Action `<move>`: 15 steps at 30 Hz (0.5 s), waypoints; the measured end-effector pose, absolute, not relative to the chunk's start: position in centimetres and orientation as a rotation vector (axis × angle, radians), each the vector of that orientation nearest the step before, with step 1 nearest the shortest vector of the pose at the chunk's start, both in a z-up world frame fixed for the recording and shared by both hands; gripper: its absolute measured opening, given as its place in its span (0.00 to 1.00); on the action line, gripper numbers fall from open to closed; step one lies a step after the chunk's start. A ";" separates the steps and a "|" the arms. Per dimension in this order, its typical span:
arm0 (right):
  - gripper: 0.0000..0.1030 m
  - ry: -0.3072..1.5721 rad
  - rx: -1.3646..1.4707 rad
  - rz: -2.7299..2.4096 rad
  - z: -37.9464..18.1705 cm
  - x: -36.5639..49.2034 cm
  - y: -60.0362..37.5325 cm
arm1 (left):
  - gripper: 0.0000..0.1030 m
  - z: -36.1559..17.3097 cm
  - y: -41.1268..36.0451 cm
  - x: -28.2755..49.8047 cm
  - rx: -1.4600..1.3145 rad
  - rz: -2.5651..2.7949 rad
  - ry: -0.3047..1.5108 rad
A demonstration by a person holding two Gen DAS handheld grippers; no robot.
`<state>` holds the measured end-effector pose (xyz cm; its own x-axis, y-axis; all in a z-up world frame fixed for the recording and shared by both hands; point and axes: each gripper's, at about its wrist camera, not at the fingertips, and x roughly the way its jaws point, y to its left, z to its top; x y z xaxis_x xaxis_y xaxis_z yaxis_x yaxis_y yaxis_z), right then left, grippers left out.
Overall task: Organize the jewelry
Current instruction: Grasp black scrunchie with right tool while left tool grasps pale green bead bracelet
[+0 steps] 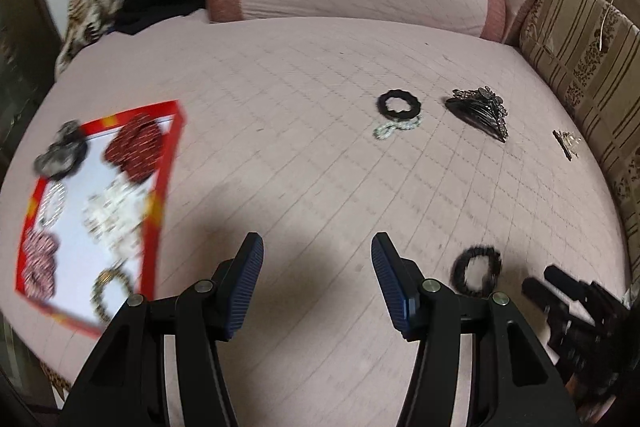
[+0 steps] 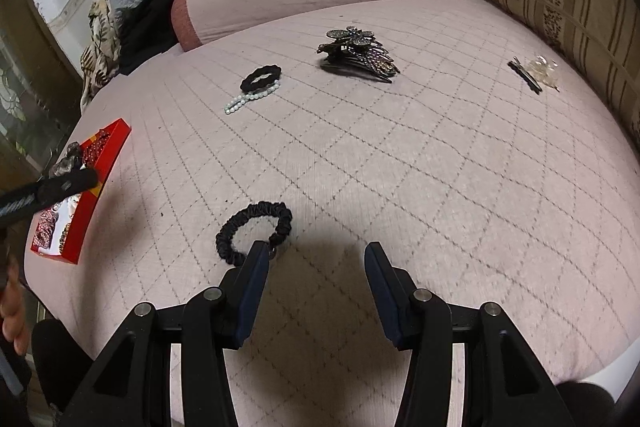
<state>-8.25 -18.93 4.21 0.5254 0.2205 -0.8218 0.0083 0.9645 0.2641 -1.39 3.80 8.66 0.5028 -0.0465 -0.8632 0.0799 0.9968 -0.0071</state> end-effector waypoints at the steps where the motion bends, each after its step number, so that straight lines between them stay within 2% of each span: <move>1: 0.52 1.013 0.248 0.131 4.1 -8.0 -18.9 | 0.54 8.1 3.2 -0.2 0.031 -0.089 1.048; 9: 0.52 1.009 0.265 0.188 2.7 -6.4 -18.7 | 0.53 4.7 -0.6 6.9 0.066 -0.142 1.070; 15: 0.52 0.995 0.232 0.211 2.1 -5.1 -18.0 | 0.34 1.8 -3.1 11.8 0.130 -0.190 1.095</move>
